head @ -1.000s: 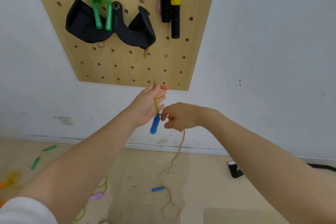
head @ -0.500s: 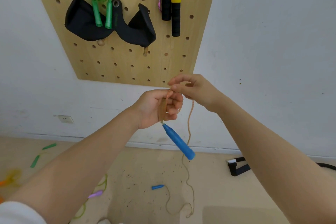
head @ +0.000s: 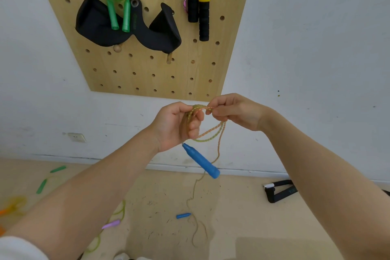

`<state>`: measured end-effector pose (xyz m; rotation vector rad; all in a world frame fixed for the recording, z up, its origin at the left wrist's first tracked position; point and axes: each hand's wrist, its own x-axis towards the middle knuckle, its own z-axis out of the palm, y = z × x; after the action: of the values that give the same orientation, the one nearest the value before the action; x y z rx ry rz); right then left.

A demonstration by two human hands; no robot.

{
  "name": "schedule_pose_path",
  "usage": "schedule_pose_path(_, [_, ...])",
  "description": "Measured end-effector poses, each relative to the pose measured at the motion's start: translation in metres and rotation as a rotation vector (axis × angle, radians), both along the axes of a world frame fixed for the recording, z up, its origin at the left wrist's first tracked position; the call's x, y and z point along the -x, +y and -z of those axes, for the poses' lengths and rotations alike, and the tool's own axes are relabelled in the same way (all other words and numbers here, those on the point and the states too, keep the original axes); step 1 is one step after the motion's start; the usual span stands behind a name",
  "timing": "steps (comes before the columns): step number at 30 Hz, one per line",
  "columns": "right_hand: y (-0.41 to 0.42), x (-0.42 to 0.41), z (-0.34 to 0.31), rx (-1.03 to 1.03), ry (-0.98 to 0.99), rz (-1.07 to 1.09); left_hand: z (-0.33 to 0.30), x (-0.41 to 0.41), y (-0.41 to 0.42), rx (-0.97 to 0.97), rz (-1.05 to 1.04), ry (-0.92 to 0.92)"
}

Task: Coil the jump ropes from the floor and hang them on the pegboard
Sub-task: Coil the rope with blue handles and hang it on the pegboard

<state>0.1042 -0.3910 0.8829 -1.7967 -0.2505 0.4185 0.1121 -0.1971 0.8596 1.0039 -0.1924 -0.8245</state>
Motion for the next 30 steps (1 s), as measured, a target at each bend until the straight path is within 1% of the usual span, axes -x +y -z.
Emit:
schedule_pose_path(3, [0.002,-0.002,0.003,-0.180,0.001,0.109,-0.001,0.002,0.000,0.032,0.081,-0.037])
schedule_pose_path(5, [0.006,-0.003,0.003,-0.253,0.018,0.168,-0.003,0.000,0.001,-0.016,0.109,-0.075])
schedule_pose_path(9, [0.016,-0.001,-0.001,-0.153,0.004,0.152,-0.012,-0.003,-0.001,-0.158,0.158,-0.118])
schedule_pose_path(11, [0.021,0.001,-0.001,-0.209,0.022,0.172,-0.018,-0.002,-0.004,-0.186,0.210,-0.160])
schedule_pose_path(13, [0.024,0.000,0.001,-0.381,0.080,0.225,-0.020,0.001,-0.008,-0.125,0.205,-0.170])
schedule_pose_path(15, [0.024,-0.003,0.004,-0.559,0.139,0.197,-0.019,0.001,-0.010,-0.001,0.126,-0.098])
schedule_pose_path(16, [0.022,-0.004,0.005,-0.573,0.149,0.164,-0.016,0.001,-0.010,0.062,0.074,-0.046])
schedule_pose_path(18, [0.019,-0.005,0.008,-0.473,0.125,0.138,-0.012,-0.002,-0.009,0.141,-0.015,0.029])
schedule_pose_path(20, [0.018,-0.005,0.012,-0.316,0.075,0.179,-0.009,-0.003,-0.009,0.177,-0.073,0.053])
schedule_pose_path(23, [0.019,-0.003,0.016,-0.176,-0.033,0.245,-0.007,-0.004,-0.008,0.241,-0.101,0.090])
schedule_pose_path(25, [0.020,-0.003,0.020,-0.081,-0.090,0.237,-0.010,-0.004,-0.008,0.287,-0.095,0.088])
schedule_pose_path(27, [0.020,-0.003,0.028,0.147,-0.131,0.211,-0.015,-0.005,-0.006,0.329,-0.104,0.053])
schedule_pose_path(30, [0.021,0.002,0.038,0.454,-0.061,0.095,-0.016,-0.011,-0.003,0.299,-0.165,0.003])
